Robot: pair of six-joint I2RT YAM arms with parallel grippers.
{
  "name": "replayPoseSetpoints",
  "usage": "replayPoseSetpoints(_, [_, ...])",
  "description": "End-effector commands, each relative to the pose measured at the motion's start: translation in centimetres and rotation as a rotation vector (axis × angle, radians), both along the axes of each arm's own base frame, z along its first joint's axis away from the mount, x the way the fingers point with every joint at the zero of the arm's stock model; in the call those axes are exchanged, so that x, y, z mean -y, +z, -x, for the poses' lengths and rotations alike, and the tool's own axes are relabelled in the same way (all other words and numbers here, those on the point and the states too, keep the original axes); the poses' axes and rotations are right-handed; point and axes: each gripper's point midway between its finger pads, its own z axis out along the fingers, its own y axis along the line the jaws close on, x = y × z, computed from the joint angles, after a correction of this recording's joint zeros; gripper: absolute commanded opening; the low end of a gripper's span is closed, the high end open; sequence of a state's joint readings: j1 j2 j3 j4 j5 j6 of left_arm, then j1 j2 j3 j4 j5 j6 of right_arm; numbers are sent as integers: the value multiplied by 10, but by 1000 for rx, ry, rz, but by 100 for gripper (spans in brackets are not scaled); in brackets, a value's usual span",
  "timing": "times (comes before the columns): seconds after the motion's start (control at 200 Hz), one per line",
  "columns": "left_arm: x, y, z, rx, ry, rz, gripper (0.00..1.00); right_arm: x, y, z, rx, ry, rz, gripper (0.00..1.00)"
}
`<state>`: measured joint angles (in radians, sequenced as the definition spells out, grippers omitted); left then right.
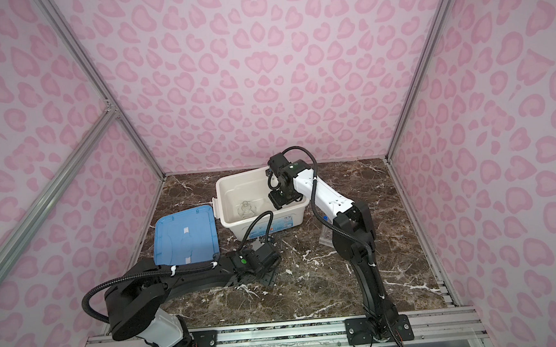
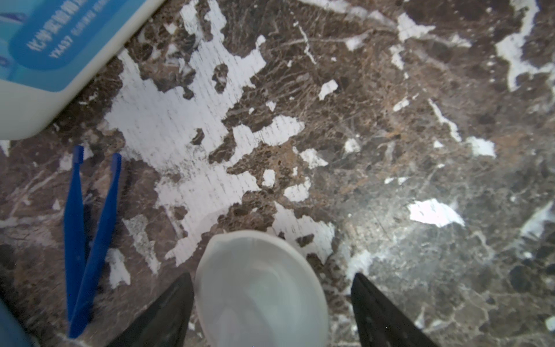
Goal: Organize the chemistry lab equipment
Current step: 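Close the left gripper on the white crucible rim and lift it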
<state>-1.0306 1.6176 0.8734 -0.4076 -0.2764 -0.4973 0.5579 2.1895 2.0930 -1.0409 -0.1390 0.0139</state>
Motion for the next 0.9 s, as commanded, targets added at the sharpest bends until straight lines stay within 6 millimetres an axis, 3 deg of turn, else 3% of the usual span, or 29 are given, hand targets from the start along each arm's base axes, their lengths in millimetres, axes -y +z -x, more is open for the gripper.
replayPoseSetpoints(0.0, [0, 2, 0, -8, 19, -1, 84, 0, -4, 3, -15, -1, -1, 66])
replayPoseSetpoints(0.895, [-1, -6, 4, -40, 24, -19, 73, 0, -3, 3, -13, -3, -13, 66])
